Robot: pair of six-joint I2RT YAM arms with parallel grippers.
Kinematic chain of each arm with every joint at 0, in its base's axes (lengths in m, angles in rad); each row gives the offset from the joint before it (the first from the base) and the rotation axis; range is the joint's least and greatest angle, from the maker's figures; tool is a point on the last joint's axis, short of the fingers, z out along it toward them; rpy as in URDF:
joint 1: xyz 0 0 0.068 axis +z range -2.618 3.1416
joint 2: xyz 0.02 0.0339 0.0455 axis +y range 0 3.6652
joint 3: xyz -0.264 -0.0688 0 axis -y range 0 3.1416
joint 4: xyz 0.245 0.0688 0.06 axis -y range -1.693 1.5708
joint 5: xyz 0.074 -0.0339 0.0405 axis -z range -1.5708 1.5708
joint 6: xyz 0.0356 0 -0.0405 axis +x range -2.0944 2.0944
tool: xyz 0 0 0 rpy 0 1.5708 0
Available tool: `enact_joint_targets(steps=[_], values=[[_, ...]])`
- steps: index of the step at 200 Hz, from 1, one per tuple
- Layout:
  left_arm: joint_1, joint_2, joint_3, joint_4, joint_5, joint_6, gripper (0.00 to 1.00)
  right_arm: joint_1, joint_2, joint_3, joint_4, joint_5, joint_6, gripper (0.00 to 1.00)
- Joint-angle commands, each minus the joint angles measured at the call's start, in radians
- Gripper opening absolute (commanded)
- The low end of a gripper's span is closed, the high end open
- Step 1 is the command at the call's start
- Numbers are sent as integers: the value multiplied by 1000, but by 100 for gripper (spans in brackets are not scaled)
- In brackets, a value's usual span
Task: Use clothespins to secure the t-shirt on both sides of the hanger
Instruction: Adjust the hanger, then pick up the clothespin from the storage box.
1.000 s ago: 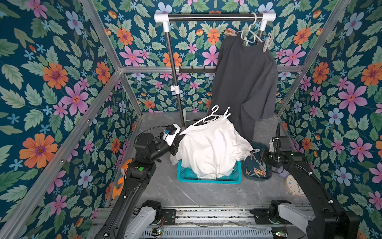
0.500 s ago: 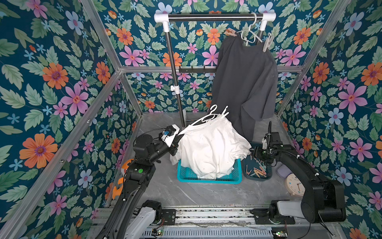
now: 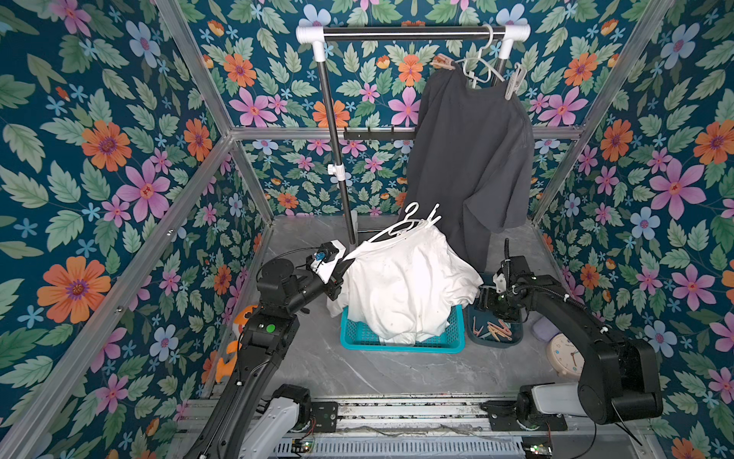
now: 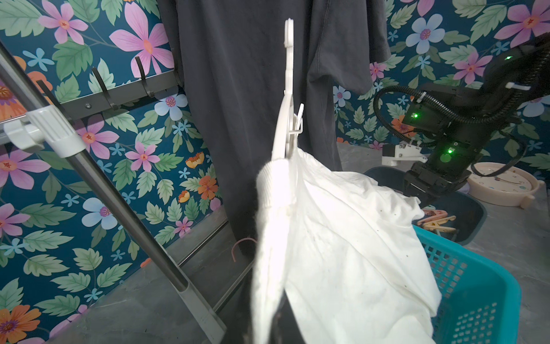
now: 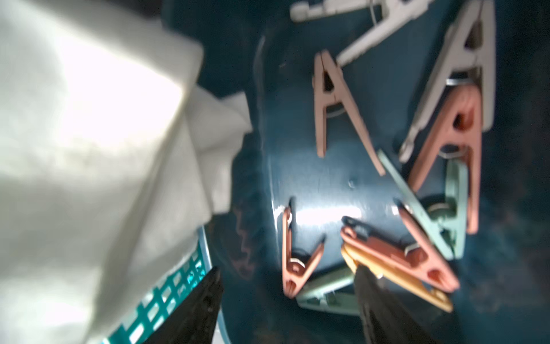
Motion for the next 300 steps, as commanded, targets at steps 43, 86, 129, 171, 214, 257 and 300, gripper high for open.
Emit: enact_joint_targets(steps=[43, 86, 129, 171, 214, 257, 300], values=[[1, 10, -16, 125, 38, -9, 0, 18, 16, -38, -142, 51, 110, 70], [2, 31, -4, 114, 37, 1, 0, 28, 151, -13, -149, 84, 97, 69], [3, 15, -11, 114, 23, 9, 0, 28, 226, 1, -56, 115, 102, 68], [4, 13, -10, 111, 12, 14, 0, 27, 330, 97, 11, 167, 89, 68], [4, 27, -7, 107, 12, 18, 0, 28, 388, 231, -15, 134, 52, 67], [3, 32, -9, 106, 13, 20, 0, 27, 273, 186, -56, 113, 37, 66], [4, 34, -8, 107, 19, 22, 0, 28, 192, 142, -82, 94, 24, 65]])
